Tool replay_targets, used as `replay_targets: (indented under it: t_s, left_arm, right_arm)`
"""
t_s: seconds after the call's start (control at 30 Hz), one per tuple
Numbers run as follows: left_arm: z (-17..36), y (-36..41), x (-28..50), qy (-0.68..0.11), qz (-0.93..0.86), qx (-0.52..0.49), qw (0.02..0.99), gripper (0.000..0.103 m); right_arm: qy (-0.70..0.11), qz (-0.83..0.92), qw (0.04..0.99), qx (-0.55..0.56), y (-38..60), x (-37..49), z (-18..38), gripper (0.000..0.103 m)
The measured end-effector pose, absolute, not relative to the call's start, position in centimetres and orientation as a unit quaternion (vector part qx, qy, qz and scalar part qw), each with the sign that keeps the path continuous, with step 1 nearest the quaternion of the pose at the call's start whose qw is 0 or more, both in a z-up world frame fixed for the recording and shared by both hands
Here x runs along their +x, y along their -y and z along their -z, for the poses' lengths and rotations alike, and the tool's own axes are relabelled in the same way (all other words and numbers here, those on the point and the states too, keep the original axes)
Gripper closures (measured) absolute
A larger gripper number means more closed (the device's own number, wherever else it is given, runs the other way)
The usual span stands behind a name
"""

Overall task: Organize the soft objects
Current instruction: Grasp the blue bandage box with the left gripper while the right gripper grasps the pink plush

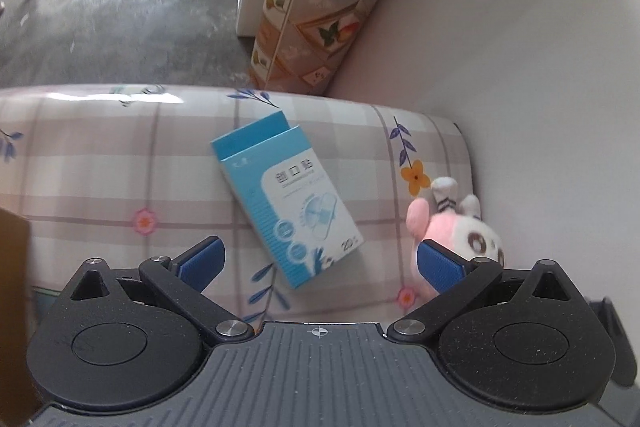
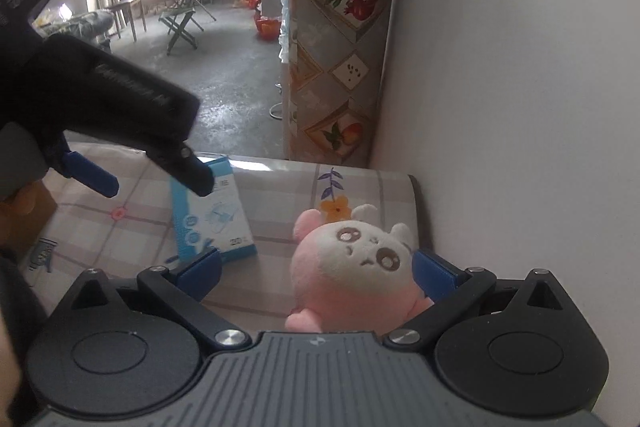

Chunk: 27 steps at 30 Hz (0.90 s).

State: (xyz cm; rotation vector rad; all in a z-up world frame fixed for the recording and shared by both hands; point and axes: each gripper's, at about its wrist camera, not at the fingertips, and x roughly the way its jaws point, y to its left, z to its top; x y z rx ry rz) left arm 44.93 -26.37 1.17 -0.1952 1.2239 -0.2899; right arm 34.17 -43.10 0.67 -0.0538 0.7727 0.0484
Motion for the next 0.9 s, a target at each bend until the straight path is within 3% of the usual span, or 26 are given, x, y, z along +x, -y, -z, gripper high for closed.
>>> replay_targets:
  t_s: [0.47,0.83,0.9]
  left_arm:
    - [4.7,27.9,49.2,-0.628,0.053,-0.119,0.767,0.000]
    - [5.8,28.1,49.8,-0.619,0.019,-0.104,0.778,0.003]
    - [5.7,28.2,49.6,-0.614,0.017,-0.103,0.782,0.006]
  right_arm:
    - [-0.397,-0.017,0.917,-0.039,44.5,37.8,3.0,0.000]
    - [-0.397,-0.012,0.918,-0.019,45.4,38.2,4.3,0.000]
    - [-0.398,-0.008,0.917,-0.021,45.4,38.2,4.4,0.004]
